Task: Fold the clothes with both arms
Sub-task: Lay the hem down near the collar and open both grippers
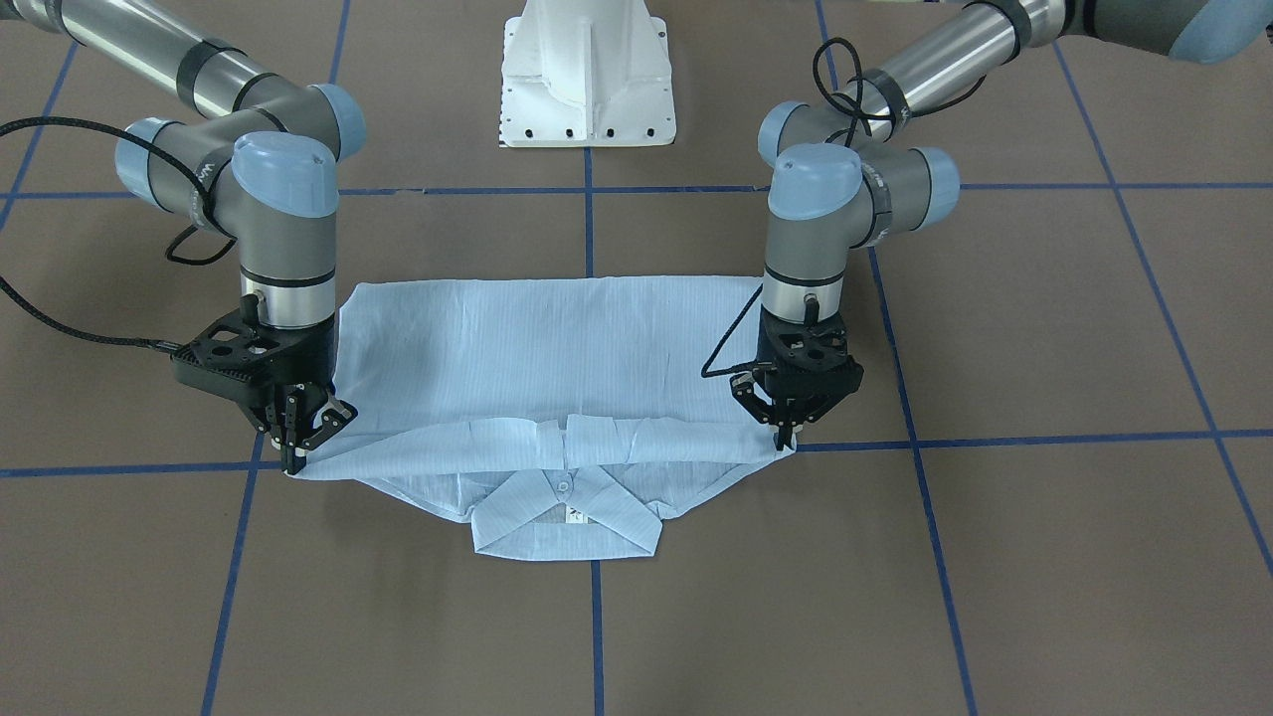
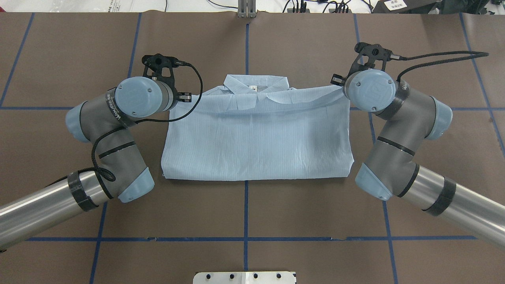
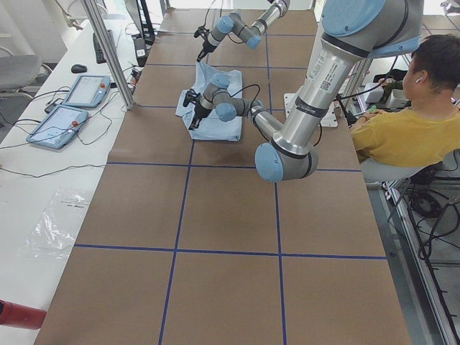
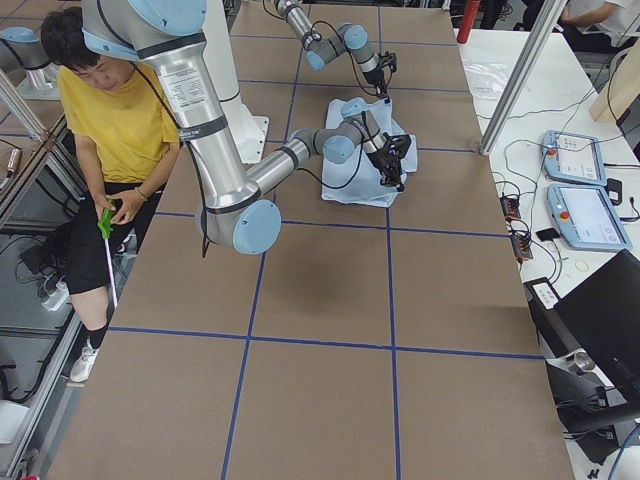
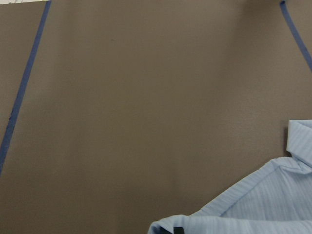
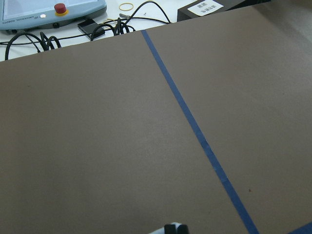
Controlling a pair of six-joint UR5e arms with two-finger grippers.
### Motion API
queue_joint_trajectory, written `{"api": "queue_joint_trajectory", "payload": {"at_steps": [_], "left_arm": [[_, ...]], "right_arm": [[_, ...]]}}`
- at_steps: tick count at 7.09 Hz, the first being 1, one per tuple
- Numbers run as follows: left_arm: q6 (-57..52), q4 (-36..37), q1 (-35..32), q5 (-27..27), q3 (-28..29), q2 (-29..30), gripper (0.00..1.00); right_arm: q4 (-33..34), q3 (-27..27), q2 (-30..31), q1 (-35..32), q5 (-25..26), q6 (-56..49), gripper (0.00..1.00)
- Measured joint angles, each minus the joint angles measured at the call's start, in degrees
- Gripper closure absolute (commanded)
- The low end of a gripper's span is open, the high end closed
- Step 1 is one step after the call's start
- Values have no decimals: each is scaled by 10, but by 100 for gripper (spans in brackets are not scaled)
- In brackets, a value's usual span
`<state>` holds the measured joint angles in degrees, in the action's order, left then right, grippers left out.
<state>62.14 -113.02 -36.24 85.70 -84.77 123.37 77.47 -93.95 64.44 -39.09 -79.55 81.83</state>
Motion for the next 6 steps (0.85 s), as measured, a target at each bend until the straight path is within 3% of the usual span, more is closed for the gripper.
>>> {"api": "queue_joint_trajectory", "payload": {"at_steps": [1,2,3,6], "left_arm": [[0,-4,0,0,10,1,100],[-1,-6,0,0,14,2,7],[-1,-9,0,0,15,1,0],[-70,-53,-5,31,-21,-18,0]], "right_arm": [[0,4,-2,5,0,0,82],[0,6,-4,9,1,1,1],[0,8,-7,12,1,1,0],[-1,6,-21,9,-13,-25,0]]}}
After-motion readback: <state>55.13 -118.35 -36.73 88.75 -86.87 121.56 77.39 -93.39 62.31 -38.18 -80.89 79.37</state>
